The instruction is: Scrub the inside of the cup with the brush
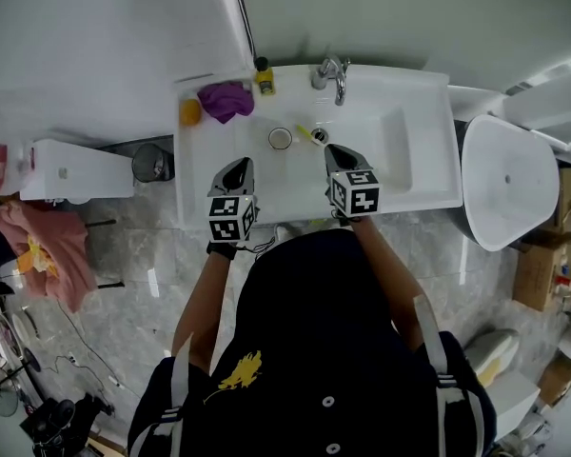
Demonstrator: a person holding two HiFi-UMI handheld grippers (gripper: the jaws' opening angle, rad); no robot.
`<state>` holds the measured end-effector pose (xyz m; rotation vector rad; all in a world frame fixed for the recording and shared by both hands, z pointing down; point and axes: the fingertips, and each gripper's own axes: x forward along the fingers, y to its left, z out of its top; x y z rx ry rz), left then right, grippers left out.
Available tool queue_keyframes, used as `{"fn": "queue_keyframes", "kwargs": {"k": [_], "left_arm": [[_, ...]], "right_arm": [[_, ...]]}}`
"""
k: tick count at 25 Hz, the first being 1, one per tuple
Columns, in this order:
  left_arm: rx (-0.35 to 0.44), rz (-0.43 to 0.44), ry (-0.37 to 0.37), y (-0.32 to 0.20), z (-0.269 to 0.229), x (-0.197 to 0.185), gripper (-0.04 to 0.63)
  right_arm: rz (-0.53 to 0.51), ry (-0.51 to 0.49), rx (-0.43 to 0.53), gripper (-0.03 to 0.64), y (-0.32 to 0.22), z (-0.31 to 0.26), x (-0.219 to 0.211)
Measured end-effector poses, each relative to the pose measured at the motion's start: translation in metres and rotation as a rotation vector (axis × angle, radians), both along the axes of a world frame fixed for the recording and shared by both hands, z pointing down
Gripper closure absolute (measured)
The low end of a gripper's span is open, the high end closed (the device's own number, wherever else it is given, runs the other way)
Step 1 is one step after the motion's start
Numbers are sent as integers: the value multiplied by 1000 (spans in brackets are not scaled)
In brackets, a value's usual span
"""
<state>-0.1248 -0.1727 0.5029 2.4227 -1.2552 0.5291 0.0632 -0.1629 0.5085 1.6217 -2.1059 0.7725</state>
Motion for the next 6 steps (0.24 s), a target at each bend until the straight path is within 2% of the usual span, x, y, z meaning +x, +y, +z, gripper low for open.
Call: {"fn": "queue_keyframes", "kwargs": {"k": [2, 6], "left_arm": [[18, 25, -22, 9, -2, 0, 578], [40, 16, -34, 23, -6, -10, 578]], "right_arm": [[6, -16, 6, 591, 5, -4, -5], [2, -29, 17, 591, 15, -11, -21]]}}
